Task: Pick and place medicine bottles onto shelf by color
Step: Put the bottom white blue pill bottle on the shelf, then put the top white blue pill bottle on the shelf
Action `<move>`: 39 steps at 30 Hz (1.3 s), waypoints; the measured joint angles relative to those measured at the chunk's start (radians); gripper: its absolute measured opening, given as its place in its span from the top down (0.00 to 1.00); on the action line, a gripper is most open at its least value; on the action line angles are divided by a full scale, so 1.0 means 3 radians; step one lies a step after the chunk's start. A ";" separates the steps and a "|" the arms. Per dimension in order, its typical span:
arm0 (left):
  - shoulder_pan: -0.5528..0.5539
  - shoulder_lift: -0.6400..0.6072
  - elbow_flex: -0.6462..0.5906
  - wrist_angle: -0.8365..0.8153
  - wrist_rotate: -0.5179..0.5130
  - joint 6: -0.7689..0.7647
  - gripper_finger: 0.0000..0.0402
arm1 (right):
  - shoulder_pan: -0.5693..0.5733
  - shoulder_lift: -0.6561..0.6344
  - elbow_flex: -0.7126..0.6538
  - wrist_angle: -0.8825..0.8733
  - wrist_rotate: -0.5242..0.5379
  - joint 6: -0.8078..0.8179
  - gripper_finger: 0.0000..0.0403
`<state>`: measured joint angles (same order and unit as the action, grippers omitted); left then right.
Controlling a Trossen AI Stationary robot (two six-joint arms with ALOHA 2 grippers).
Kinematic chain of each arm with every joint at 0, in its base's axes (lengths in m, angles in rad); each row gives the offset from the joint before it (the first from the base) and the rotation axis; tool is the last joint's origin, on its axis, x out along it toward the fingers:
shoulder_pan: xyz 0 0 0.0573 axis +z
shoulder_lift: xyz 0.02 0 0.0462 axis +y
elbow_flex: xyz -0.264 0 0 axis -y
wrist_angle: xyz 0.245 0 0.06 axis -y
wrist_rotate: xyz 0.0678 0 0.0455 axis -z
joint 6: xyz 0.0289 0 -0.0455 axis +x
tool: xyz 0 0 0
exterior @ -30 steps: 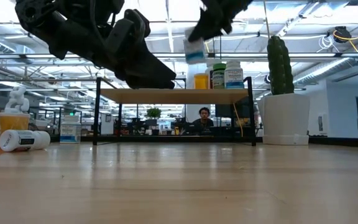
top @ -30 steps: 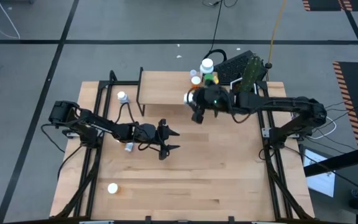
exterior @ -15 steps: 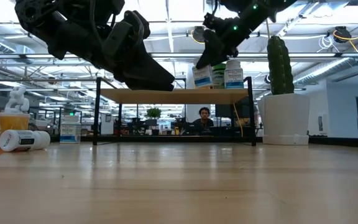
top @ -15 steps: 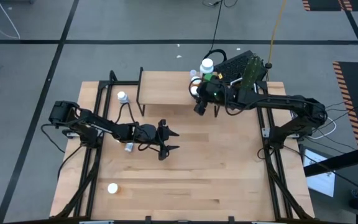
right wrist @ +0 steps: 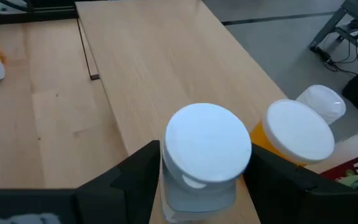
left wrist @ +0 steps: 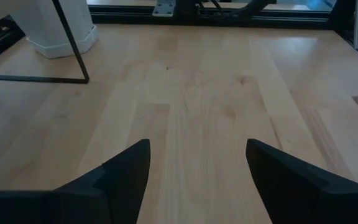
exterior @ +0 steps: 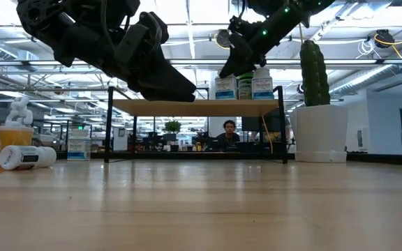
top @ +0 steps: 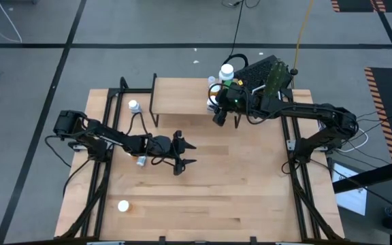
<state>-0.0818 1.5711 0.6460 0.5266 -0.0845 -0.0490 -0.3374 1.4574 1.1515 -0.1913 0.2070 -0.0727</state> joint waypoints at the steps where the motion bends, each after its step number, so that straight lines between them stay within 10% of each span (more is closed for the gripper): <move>1: 0.0000 0.0000 0.0000 0.0000 0.0000 0.0000 0.33 | 0.0000 0.0000 0.0000 0.0000 0.0006 -0.0004 0.46; 21: -0.0046 -0.0004 0.0000 -0.0090 -0.0011 -0.0079 0.33 | 0.0754 -0.0300 -0.0003 0.0359 0.0626 -0.0853 0.45; 39: -0.0825 -0.0004 0.0001 -0.0371 -0.0681 -0.0774 0.33 | 0.1501 -0.0045 -0.1106 0.2720 0.0250 -0.0954 0.46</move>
<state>-0.3293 1.5700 0.6464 0.4154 -0.2889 -0.2814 0.1128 1.4438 0.8196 0.6248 0.2820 -0.3588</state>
